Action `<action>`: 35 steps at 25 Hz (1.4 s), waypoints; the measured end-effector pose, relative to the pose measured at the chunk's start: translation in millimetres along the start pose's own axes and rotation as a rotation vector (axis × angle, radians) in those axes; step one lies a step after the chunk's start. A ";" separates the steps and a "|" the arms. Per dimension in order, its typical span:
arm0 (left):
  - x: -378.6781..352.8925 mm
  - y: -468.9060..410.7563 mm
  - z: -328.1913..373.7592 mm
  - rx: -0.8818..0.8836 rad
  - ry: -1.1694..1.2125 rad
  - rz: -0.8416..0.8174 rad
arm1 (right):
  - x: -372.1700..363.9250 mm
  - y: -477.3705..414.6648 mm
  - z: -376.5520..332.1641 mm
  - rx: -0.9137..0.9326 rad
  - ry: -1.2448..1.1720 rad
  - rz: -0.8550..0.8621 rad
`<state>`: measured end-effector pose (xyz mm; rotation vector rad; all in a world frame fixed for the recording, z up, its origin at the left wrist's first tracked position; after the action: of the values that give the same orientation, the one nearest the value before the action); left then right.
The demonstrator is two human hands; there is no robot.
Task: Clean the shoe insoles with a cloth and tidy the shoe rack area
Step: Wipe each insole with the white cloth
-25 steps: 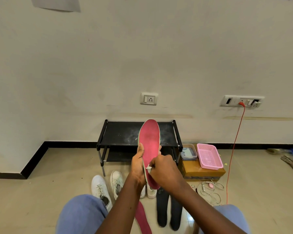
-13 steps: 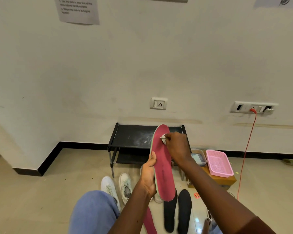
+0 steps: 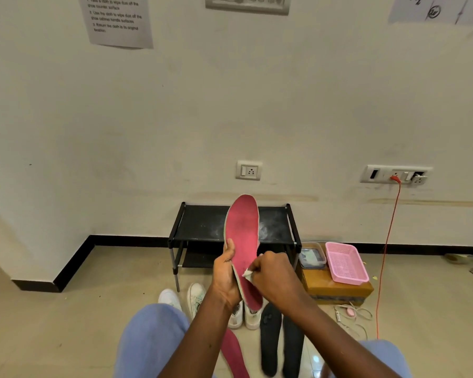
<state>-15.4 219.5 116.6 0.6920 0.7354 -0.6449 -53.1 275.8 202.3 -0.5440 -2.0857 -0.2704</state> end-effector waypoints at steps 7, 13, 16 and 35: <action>-15.3 22.3 -27.9 0.086 -0.161 -0.086 | 56.1 -47.4 9.2 0.002 -0.022 0.314; -19.6 22.8 -10.7 0.055 -0.148 -0.105 | 54.9 -37.2 -21.8 0.167 -0.120 0.257; -15.0 19.9 -5.5 0.063 -0.132 -0.054 | 24.1 -11.4 -38.4 0.251 -0.043 0.064; -28.0 41.2 -24.5 0.162 -0.137 -0.129 | 61.9 -47.4 -25.9 0.247 -0.058 0.297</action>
<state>-10.7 270.5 138.2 0.7446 0.6089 -0.8680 -85.5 241.0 269.2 -0.7060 -2.0227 0.1747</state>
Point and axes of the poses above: each hand's wrist, its own y-axis away from the middle knuckle, its own x-axis out of the back of the hand, z = x × y, the point moved 10 cm from there along -y, towards the middle knuckle, and after that the axes turned 4 degrees about -y, right-handed, at the moved point
